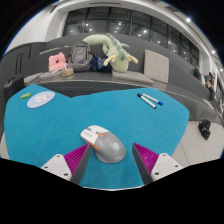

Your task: Arrange mouse

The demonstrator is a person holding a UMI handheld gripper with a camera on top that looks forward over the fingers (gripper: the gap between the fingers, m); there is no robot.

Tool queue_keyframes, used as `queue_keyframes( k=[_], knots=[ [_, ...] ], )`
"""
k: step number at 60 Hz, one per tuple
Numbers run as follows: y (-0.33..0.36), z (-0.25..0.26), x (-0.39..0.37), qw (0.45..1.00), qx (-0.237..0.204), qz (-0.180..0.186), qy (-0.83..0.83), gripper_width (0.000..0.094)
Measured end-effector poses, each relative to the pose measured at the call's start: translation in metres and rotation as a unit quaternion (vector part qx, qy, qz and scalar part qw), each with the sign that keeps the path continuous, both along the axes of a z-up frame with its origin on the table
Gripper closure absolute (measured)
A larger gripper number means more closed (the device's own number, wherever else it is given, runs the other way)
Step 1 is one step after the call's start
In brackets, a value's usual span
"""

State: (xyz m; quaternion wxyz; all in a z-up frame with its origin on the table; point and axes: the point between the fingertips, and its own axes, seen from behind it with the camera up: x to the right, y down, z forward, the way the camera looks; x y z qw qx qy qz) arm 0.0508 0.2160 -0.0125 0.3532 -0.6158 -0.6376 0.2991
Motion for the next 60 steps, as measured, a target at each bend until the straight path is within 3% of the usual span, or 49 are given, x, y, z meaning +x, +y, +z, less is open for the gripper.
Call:
queue_keyframes(
  k=[13,28,29,33,38,43,55,60],
  knots=[
    [0.002,-0.008,-0.044,1.0,-0.004,0.008,-0.003,0.0084],
    [0.012,-0.013,-0.079,1.0,-0.022,-0.013,-0.012,0.008],
    [0.011,-0.013,-0.079,1.0,-0.024,-0.013,-0.014,0.009],
    [0.002,-0.017,-0.076,0.999,-0.037,-0.003,-0.027,0.0472],
    [0.004,-0.017,-0.077,0.999,-0.018,-0.014,-0.032,0.0543],
    [0.002,-0.017,-0.073,0.998,-0.044,-0.041,-0.035,0.061],
    [-0.013,0.028,-0.092,0.995,-0.059,-0.074,-0.019,0.0626],
    [-0.048,0.069,-0.116,0.995,-0.071,-0.065,-0.001,0.0626]
  ],
)
